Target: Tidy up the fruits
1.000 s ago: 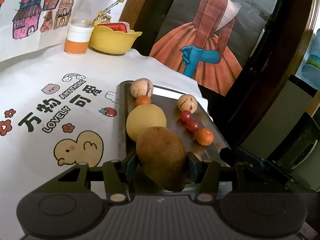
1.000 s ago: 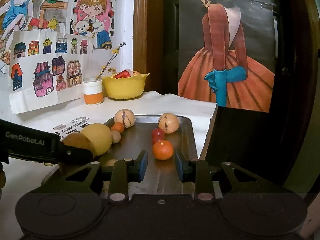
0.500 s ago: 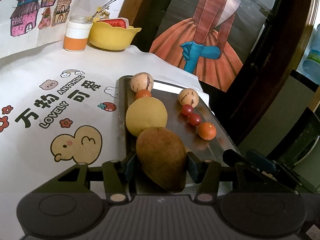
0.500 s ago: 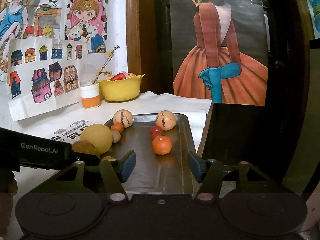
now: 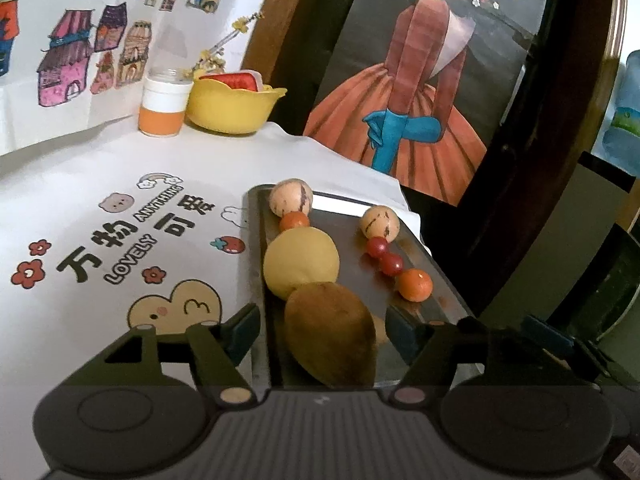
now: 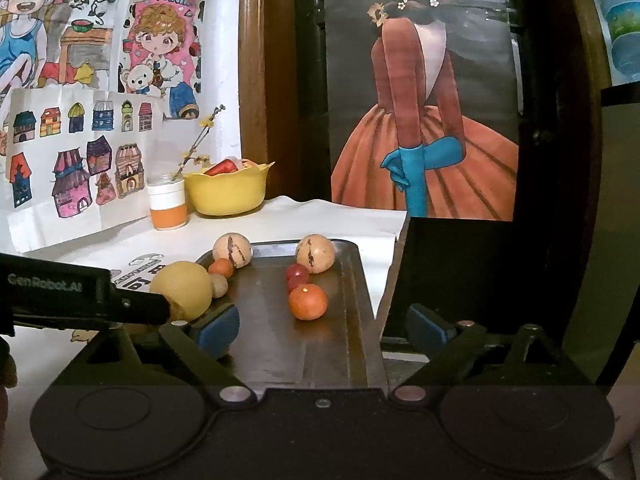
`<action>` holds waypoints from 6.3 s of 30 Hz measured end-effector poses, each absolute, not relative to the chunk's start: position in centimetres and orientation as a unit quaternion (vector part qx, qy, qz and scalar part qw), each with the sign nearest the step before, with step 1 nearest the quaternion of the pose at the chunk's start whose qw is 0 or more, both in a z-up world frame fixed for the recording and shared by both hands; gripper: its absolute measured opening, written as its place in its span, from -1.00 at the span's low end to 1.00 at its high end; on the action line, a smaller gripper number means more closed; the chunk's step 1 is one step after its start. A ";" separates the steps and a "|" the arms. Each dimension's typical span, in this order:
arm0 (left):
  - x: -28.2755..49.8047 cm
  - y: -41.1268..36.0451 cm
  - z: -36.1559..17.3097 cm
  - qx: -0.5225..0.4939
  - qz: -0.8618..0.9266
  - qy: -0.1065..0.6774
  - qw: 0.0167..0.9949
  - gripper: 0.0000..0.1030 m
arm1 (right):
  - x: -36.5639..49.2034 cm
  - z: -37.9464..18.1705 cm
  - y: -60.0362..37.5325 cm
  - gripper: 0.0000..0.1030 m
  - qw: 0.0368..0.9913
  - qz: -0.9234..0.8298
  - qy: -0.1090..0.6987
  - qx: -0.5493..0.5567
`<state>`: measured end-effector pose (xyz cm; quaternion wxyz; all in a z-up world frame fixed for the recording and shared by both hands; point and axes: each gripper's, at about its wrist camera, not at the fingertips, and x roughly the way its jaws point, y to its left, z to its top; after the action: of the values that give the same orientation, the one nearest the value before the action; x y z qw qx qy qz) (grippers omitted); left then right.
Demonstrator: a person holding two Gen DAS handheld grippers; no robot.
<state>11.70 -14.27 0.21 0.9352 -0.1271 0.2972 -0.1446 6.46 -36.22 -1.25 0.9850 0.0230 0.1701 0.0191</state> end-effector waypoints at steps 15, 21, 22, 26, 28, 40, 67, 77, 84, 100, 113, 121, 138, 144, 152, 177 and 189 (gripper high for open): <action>10.3 -12.8 1.8 -0.121 -0.113 0.255 0.953 0.99 | 5.1 0.0 -36.1 0.99 0.987 0.011 0.155 0.028; 9.7 -12.1 2.2 -0.126 -0.097 0.244 0.957 0.99 | 4.4 0.5 -35.8 0.99 0.988 0.009 0.150 0.027; 9.6 -11.9 2.2 -0.127 -0.094 0.241 0.958 0.99 | 4.3 0.7 -35.7 0.99 0.988 0.008 0.149 0.026; 9.2 -11.2 2.6 -0.127 -0.083 0.233 0.960 0.99 | 3.8 1.3 -35.5 0.99 0.989 0.004 0.143 0.024; 9.1 -10.9 2.8 -0.127 -0.079 0.230 0.961 0.99 | 3.6 1.6 -35.3 0.99 0.990 0.001 0.141 0.026; 7.7 -9.4 3.8 -0.130 -0.065 0.221 0.964 0.99 | 2.1 2.8 -34.0 0.99 0.991 0.001 0.131 0.015; 3.7 -6.2 3.8 -0.125 -0.041 0.207 0.970 0.99 | -1.4 3.5 -30.9 0.99 0.992 0.013 0.129 0.001; 1.7 -4.8 2.7 -0.096 -0.038 0.199 0.975 0.99 | -3.1 2.6 -29.0 0.99 0.991 0.023 0.131 0.005; 0.0 -3.4 2.1 -0.073 -0.038 0.184 0.980 0.99 | -4.3 1.4 -27.6 0.99 0.991 0.018 0.134 0.015; -3.7 -1.9 -0.7 -0.060 -0.027 0.193 0.979 0.99 | -8.4 -0.7 -26.4 0.99 0.992 -0.003 0.128 0.013; -5.4 -1.6 -1.0 -0.046 -0.027 0.188 0.981 0.99 | -10.0 -1.6 -25.6 0.99 0.993 0.005 0.115 0.008; -5.7 -1.1 -1.2 -0.040 -0.019 0.187 0.981 0.99 | -9.5 -1.8 -25.3 0.99 0.993 0.010 0.120 0.009; -5.6 -0.7 -1.6 -0.043 -0.016 0.194 0.980 0.99 | -9.2 -2.1 -25.2 0.99 0.992 0.013 0.128 0.011; -5.6 -0.7 -1.7 -0.043 -0.016 0.195 0.980 0.99 | -9.2 -2.1 -25.2 0.99 0.992 0.014 0.129 0.011; -5.6 -0.7 -1.7 -0.044 -0.013 0.197 0.979 0.99 | -9.2 -2.3 -25.0 0.99 0.991 0.015 0.132 0.009; -5.6 -0.4 -2.0 -0.047 -0.012 0.201 0.978 0.99 | -9.3 -2.5 -24.4 0.99 0.991 0.019 0.136 0.010; -5.6 -0.5 -2.0 -0.047 -0.012 0.202 0.978 0.99 | -9.3 -2.5 -24.4 0.99 0.990 0.019 0.136 0.010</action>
<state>-5.61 -0.47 -1.95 0.9783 -0.0469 0.2016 -0.0124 -9.34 -24.41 -2.46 0.9905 0.0105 0.1361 0.0189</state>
